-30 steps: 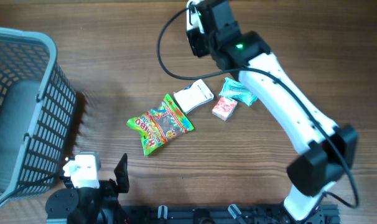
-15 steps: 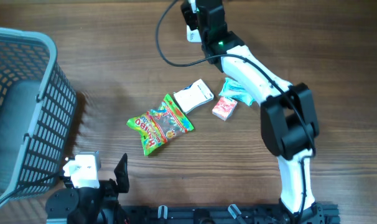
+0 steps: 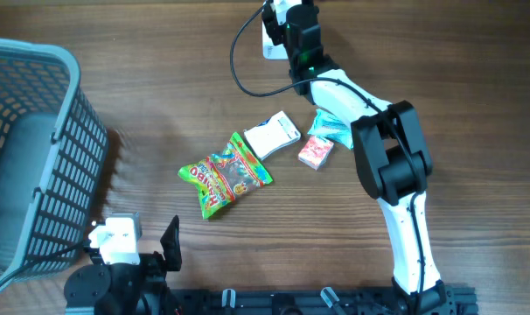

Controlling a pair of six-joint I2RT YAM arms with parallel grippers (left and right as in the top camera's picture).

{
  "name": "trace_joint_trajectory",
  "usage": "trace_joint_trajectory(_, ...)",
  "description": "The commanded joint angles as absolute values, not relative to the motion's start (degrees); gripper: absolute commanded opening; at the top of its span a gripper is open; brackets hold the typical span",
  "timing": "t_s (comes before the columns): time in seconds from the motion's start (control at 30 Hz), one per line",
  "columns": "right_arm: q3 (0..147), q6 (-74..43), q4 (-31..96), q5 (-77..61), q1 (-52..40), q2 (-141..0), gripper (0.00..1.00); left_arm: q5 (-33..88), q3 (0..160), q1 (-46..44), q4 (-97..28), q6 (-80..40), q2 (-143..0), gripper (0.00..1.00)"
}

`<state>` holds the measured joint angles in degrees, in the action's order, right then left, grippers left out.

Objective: Scan the item barcode
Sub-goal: 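Hold the bottle's label under the white scanner with the right gripper, then carry the bottle right and release it at the table's right edge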

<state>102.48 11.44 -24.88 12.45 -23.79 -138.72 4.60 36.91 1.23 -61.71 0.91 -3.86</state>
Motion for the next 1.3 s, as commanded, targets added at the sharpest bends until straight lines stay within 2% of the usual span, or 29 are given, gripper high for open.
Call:
trace_joint_trajectory(0.0, 103.4, 10.3, -26.6, 11.5, -23.9, -141.2, 0.65, 5.7, 36.5, 1.4, -61.6, 0.1, -3.9, 1.0)
trace_joint_trajectory(0.23, 103.9, 8.7, -28.1, 15.9, -24.0, -139.5, 0.66, 5.7, 36.5, 1.4, -61.6, 0.1, -3.9, 1.0)
trace_joint_trajectory(0.47, 103.9, 8.6, -4.3, 28.4, -21.1, -124.0, 0.65, 5.7, 36.5, 1.4, -61.6, 0.1, -3.9, 1.0)
trace_joint_trajectory(0.57, 103.9, 2.1, 8.9, 31.8, -16.7, -117.9, 0.65, 5.7, 36.5, 1.4, -61.6, 0.1, -3.9, 1.0)
trace_joint_trajectory(0.63, 103.9, -5.4, 20.3, 31.8, -10.3, -113.9, 0.66, 5.7, 36.5, 1.4, -61.6, 0.2, -3.9, 1.0)
trace_joint_trajectory(0.77, 103.5, -12.5, 33.3, 31.0, 2.5, -113.2, 0.68, 5.7, 36.5, 1.4, -61.6, 0.1, -3.9, 1.0)
trace_joint_trajectory(0.87, 101.6, -15.6, 40.5, 21.7, 16.1, -115.0, 0.68, 5.7, 36.5, 1.4, -61.6, 0.2, -3.9, 1.0)
trace_joint_trajectory(1.03, 101.6, -17.8, 47.1, 7.5, 35.8, -119.6, 0.68, 5.7, 36.5, 1.4, -61.6, 0.1, -3.9, 1.0)
trace_joint_trajectory(1.13, 101.6, -14.8, 48.0, 5.1, 41.3, -121.6, 0.73, 5.7, 36.5, 1.4, -61.6, 0.1, -3.9, 1.0)
trace_joint_trajectory(1.27, 101.6, -13.9, 48.0, -1.6, 46.7, -126.1, 0.75, 5.7, 36.5, 1.4, -61.6, 0.1, -3.9, 1.0)
